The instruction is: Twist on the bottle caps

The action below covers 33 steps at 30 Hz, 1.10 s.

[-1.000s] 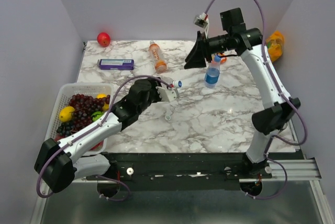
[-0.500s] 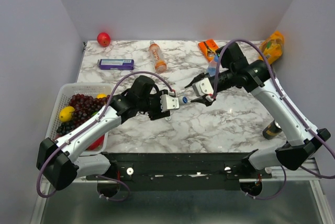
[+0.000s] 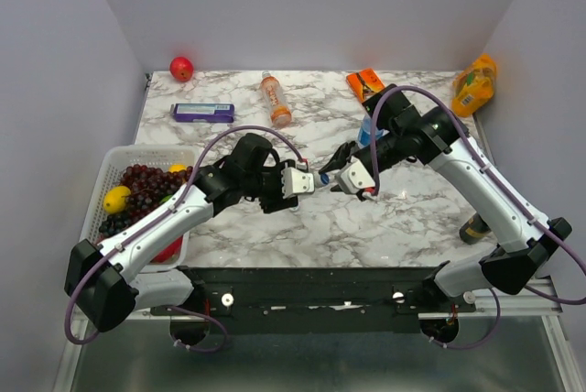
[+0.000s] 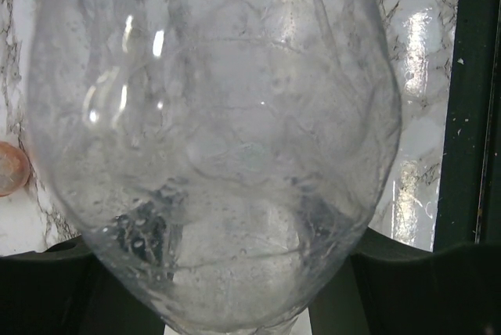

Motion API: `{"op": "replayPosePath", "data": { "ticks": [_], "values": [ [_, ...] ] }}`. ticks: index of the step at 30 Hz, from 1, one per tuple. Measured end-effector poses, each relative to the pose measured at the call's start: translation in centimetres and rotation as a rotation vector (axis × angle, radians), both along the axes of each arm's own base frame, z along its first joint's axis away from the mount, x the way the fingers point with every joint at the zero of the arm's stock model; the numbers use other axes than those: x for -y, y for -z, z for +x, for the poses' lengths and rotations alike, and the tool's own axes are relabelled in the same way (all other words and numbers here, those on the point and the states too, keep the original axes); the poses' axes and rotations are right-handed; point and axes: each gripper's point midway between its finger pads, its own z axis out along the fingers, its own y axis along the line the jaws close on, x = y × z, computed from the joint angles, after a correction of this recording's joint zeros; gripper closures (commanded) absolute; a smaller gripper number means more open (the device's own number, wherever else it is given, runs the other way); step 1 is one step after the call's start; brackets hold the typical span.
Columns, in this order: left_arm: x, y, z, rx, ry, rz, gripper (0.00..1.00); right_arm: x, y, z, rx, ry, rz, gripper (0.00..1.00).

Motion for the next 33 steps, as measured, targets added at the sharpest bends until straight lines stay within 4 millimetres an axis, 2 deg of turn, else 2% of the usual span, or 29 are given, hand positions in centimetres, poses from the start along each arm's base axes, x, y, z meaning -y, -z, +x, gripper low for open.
{"op": "replayPosePath", "data": {
  "ticks": [10,13,17,20,23,25,30,33],
  "values": [
    [0.3,-0.2,0.3,-0.001,0.002,-0.003,1.0,-0.4,-0.3,0.1,0.019,-0.011,0.018,0.53],
    [0.4,-0.2,0.3,-0.002,0.003,-0.002,1.0,-0.6,-0.4,0.1,0.018,-0.014,0.024,0.62],
    [0.3,0.0,0.3,-0.008,0.004,0.002,1.0,-0.8,-0.3,0.3,0.005,0.0,0.025,0.86],
    [0.2,0.1,0.3,-0.014,-0.003,0.006,1.0,-1.1,-0.4,0.7,-0.052,0.056,0.022,0.98],
    [-0.2,0.2,0.9,-0.002,-0.06,0.005,1.0,-1.6,-0.4,1.7,-0.166,0.181,0.014,1.0],
    [-0.8,0.2,2.1,0.039,-0.141,0.001,1.0,-1.9,-0.3,3.7,-0.315,0.346,-0.003,1.0],
    [-4.6,-1.5,8.0,0.297,-0.474,0.025,1.0,-3.9,-0.5,10.7,-0.841,0.729,-0.031,1.0],
    [-6.2,-2.8,10.4,0.476,-0.555,0.08,1.0,-3.5,1.6,13.9,-1.173,0.902,-0.059,1.0]
  ]
}}
